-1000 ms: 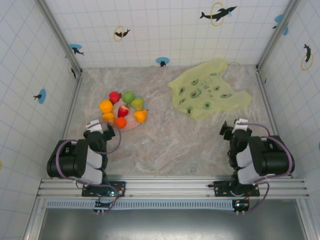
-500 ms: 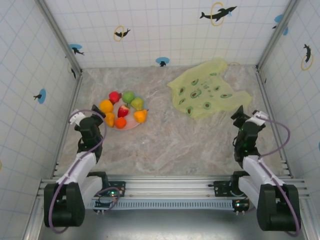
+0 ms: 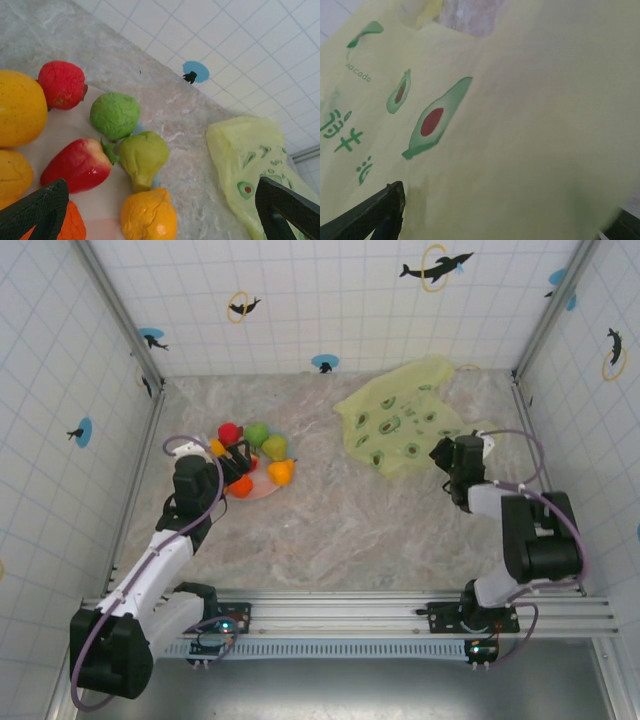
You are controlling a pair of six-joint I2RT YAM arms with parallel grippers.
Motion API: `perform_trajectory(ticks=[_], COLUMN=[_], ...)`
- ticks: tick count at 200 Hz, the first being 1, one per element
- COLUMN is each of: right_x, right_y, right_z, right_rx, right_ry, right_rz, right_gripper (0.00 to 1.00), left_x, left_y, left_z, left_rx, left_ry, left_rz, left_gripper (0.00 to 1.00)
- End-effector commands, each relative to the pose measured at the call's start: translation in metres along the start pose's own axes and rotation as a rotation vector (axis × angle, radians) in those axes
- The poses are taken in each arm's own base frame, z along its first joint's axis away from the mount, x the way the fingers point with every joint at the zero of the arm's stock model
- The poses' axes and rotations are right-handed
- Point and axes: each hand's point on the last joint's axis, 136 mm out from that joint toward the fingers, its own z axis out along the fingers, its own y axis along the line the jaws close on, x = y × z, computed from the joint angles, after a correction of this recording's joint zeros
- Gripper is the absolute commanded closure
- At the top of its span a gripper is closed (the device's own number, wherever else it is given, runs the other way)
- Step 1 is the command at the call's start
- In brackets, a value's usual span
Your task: Place the fruits into the plastic bag
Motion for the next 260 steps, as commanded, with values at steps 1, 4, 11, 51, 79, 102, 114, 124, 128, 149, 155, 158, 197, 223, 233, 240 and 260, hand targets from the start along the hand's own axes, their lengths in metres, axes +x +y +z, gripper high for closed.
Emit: perform_trajectory(ticks=[1,4,11,51,79,102,114,124,128,149,155,158,197,223,233,240,260], right_x=[-0.007,-0.006,-0.007,-0.026,-0.054,-0.089,-0.109,-0.126,-0.131,-0.153,-0.158,-0.158,-0.15,-0.138,-0.13,-0.124,-0.102], right_y=[0.03,0.03,0.032,0.022,0.024,0.044,0.065,0.081,0.087,0.12,0.129,0.133,0.204,0.252,0.267,0.279,0.301], right_z=[0.017,0.019,0.022,0.012,-0.022,-0.057,-0.078,-0.095,-0.101,-0.131,-0.139,-0.142,-0.214,-0.274,-0.294,-0.31,-0.343], right_rx=[-0.126,-0.129,-0.145,-0.236,-0.301,-0.333,-0.399,-0.451,-0.473,-0.583,-0.607,-0.618,-0.882,-1.082,-1.154,-1.212,-1.333], right_ry=[0.041,0.048,0.065,0.149,0.177,0.118,0.05,-0.01,-0.03,-0.074,-0.077,-0.075,-0.103,-0.124,-0.12,-0.113,-0.061], right_rz=[-0.014,-0.022,-0.038,-0.129,-0.229,-0.315,-0.35,-0.379,-0.389,-0.451,-0.461,-0.464,-0.568,-0.64,-0.66,-0.67,-0.698], right_gripper=[0.38,0.43,0.57,0.99,1.0,1.0,1.0,1.0,1.0,1.0,1.0,1.0,1.0,1.0,1.0,1.0,1.0], left_x=[0.012,0.014,0.015,0.02,0.017,0.014,0.011,0.009,0.008,0.004,0.003,0.002,-0.01,-0.023,-0.027,-0.031,-0.043], left_y=[0.003,0.003,0.004,0.006,0.007,0.007,0.005,0.004,0.003,0.0,0.0,-0.001,-0.006,-0.021,-0.025,-0.029,-0.036], left_z=[0.0,0.0,0.001,-0.002,-0.007,-0.011,-0.013,-0.015,-0.015,-0.018,-0.019,-0.02,-0.025,-0.027,-0.027,-0.029,-0.032], left_rx=[-0.007,-0.008,-0.009,-0.025,-0.042,-0.056,-0.054,-0.05,-0.047,-0.046,-0.049,-0.05,-0.058,-0.016,-0.007,0.001,0.009], left_ry=[0.054,0.059,0.067,0.095,0.095,0.089,0.081,0.074,0.073,0.066,0.064,0.063,0.04,0.018,0.007,-0.002,-0.032], left_rz=[0.013,0.013,0.015,0.033,0.062,0.077,0.078,0.078,0.076,0.081,0.085,0.088,0.117,0.121,0.122,0.122,0.134], left_gripper=[0.02,0.02,0.02,0.02,0.02,0.02,0.02,0.02,0.02,0.02,0.02,0.02,0.02,0.02,0.02,0.02,0.02])
